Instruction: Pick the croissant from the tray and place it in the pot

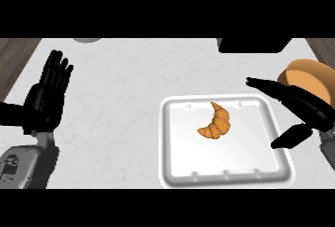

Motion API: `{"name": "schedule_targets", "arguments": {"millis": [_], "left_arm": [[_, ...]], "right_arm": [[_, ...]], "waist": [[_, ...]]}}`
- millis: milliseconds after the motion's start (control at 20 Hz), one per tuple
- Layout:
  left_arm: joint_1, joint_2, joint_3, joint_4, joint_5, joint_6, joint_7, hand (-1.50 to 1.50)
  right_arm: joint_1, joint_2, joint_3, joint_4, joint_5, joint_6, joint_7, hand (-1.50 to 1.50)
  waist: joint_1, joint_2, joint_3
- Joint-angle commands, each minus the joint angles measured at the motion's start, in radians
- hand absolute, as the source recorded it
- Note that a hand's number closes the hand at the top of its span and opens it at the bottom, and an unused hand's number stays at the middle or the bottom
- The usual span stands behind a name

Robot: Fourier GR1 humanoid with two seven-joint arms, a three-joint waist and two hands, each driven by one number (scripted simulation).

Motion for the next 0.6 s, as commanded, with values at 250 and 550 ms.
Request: {"name": "schedule_targets", "arguments": {"millis": [250, 550], "left_arm": [[0.008, -0.035, -0.005, 0.000, -0.027, -0.020, -0.014, 0.00], [0.072, -0.034, 0.034, -0.025, -0.029, -0.057, -0.032, 0.00]], "right_arm": [[0.003, 0.139, 0.038, 0.105, 0.150, 0.031, 0.067, -1.50], [0.034, 0.222, 0.016, 0.055, 0.236, 0.042, 0.084, -1.50]], "waist": [[0.003, 0.003, 0.001], [0.000, 0.001, 0.001]]}}
